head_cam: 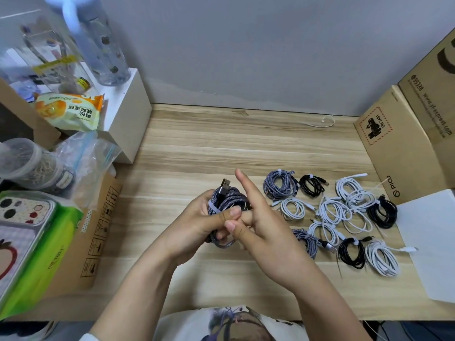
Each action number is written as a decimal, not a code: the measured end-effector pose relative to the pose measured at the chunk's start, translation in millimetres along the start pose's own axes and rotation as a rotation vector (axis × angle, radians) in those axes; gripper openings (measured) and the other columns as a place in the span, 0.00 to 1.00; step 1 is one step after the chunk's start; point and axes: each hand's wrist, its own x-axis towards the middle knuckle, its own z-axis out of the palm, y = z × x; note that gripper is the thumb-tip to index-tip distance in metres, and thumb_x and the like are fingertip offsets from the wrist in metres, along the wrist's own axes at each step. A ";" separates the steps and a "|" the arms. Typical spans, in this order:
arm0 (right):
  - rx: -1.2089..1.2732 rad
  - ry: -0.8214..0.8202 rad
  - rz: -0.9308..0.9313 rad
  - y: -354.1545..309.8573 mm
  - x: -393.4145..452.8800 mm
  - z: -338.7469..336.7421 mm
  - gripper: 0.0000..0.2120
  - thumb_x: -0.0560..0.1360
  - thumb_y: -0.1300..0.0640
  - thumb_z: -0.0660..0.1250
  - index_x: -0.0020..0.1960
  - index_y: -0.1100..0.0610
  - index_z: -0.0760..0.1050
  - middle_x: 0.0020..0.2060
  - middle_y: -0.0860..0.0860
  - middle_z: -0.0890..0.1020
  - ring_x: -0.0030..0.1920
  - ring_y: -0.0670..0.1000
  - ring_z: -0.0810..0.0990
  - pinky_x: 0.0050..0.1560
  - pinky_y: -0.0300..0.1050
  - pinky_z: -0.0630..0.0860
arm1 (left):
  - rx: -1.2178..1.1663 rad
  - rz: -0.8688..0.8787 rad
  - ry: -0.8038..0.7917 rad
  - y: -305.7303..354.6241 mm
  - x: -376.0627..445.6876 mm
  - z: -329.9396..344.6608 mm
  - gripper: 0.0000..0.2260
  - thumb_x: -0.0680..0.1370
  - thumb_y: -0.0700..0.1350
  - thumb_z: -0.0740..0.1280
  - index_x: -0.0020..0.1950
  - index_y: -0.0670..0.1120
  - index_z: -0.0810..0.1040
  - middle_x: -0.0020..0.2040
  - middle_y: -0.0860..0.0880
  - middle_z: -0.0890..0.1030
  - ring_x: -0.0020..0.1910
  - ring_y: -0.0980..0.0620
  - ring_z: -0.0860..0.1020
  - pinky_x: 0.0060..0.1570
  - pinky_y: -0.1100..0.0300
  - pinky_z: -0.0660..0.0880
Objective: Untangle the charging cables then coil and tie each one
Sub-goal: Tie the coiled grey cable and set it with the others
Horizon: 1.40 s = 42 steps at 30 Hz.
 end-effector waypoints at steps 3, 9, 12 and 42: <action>0.025 -0.017 -0.036 -2.1 -1.0 -0.2 0.38 0.74 0.56 0.61 0.67 0.24 0.44 0.33 0.44 0.83 0.42 0.47 0.83 0.53 0.50 0.77 | -0.047 -0.030 -0.047 -5.0 2.5 -3.1 0.20 0.68 0.53 0.75 0.48 0.42 0.72 0.27 0.52 0.67 0.25 0.56 0.63 0.28 0.63 0.64; 0.211 0.022 -0.036 3.1 -0.4 7.0 0.34 0.70 0.59 0.60 0.62 0.24 0.59 0.32 0.66 0.77 0.36 0.68 0.74 0.47 0.68 0.74 | -0.044 -0.105 0.060 -6.4 8.3 -1.0 0.27 0.65 0.54 0.73 0.55 0.41 0.69 0.40 0.37 0.68 0.39 0.43 0.65 0.30 0.62 0.69; 0.254 0.076 -0.051 5.8 0.6 9.0 0.29 0.68 0.54 0.60 0.62 0.27 0.62 0.31 0.69 0.73 0.35 0.67 0.72 0.48 0.68 0.73 | -0.001 -0.059 0.149 -4.4 11.8 0.9 0.28 0.67 0.53 0.71 0.59 0.38 0.68 0.41 0.36 0.72 0.42 0.39 0.67 0.28 0.62 0.71; 0.264 0.248 0.144 43.3 19.1 -2.9 0.13 0.71 0.69 0.70 0.44 0.51 0.75 0.30 0.46 0.76 0.31 0.44 0.71 0.38 0.41 0.70 | -0.110 -0.022 0.074 12.5 -6.6 7.1 0.08 0.70 0.48 0.71 0.35 0.49 0.74 0.24 0.53 0.65 0.25 0.55 0.65 0.30 0.63 0.65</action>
